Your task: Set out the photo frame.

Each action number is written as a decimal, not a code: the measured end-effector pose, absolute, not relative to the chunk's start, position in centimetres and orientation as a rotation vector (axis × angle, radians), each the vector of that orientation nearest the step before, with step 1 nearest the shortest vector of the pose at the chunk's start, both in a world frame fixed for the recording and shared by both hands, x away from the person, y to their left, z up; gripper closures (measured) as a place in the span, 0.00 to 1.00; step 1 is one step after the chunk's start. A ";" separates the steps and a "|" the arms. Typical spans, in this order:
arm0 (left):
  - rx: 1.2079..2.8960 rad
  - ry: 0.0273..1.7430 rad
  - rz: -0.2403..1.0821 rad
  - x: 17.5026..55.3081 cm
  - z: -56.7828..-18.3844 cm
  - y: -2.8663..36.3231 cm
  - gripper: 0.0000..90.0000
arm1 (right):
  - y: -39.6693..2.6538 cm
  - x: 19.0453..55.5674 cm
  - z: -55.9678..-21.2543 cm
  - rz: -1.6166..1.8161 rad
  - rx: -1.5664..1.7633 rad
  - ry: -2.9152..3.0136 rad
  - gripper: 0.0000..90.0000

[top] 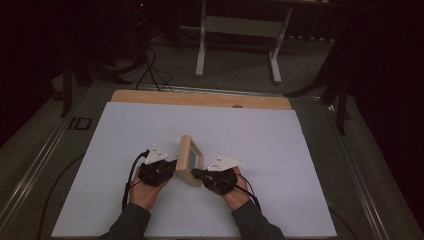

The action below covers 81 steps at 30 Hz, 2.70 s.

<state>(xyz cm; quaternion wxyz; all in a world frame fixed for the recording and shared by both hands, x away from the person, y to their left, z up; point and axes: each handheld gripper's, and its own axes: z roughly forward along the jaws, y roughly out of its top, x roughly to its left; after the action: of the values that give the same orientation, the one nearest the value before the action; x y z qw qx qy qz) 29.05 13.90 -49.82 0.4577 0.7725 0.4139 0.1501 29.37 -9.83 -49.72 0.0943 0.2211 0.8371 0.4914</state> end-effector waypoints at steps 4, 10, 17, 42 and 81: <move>1.877 1.052 0.381 29.1 -49.6 14.6 0.86 | -10.0 29.5 -49.6 1.456 0.651 2.474 0.92; 1.830 1.070 0.378 28.9 -49.1 15.2 0.73 | -10.4 29.6 -49.3 1.454 0.659 2.446 0.78; 1.776 1.117 0.367 28.9 -48.7 16.2 0.53 | -10.6 29.8 -49.2 1.443 0.687 2.440 0.67; 1.700 1.055 0.363 27.3 -45.9 16.0 0.33 | -11.5 30.1 -48.5 1.419 0.712 2.386 0.59; 1.797 1.073 0.278 27.7 -47.7 12.5 0.44 | -16.0 31.1 -44.8 1.495 0.812 2.198 0.54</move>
<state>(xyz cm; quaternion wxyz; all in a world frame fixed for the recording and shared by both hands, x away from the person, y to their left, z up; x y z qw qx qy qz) 27.68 12.54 -47.70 0.4928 0.7405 0.4424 0.1144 31.11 -15.97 -44.81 0.1800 0.2875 0.7779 0.5290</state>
